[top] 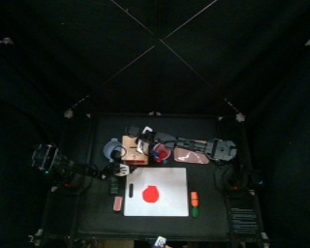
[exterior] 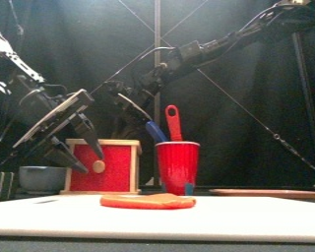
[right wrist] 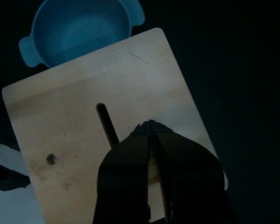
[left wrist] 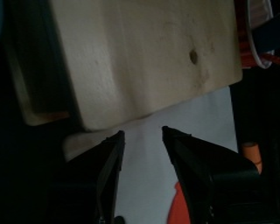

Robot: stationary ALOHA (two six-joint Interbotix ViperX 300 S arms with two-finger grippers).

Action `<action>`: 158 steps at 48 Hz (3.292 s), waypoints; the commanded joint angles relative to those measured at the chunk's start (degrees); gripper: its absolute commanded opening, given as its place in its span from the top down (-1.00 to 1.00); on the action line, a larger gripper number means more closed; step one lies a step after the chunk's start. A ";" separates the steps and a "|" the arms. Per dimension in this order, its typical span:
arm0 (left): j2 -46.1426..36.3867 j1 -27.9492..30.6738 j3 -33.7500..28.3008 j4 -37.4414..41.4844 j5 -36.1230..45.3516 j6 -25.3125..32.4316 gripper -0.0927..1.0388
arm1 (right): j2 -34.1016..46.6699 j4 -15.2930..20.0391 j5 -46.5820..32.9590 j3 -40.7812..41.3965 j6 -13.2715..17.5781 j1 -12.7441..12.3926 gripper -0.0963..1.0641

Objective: Get the cutter from the drawer then cut the dough then place the extra dough in the bowl
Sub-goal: Open the drawer

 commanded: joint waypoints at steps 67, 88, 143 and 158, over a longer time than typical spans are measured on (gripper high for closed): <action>1.41 -3.52 -4.13 -4.31 0.44 -0.18 -0.06 | 0.09 -1.41 1.32 -2.37 0.09 0.09 0.78; 0.35 -8.26 -4.39 -7.03 0.44 -0.09 -0.06 | 0.26 -1.41 1.32 -2.37 0.35 0.18 0.78; 2.37 -15.38 -5.98 -13.10 0.44 -0.09 -0.07 | 0.79 -0.97 1.32 -2.02 0.53 0.18 0.78; 2.37 -15.73 -5.10 -14.59 0.44 0.00 -0.25 | 0.88 -1.23 1.32 -1.58 0.53 0.18 0.78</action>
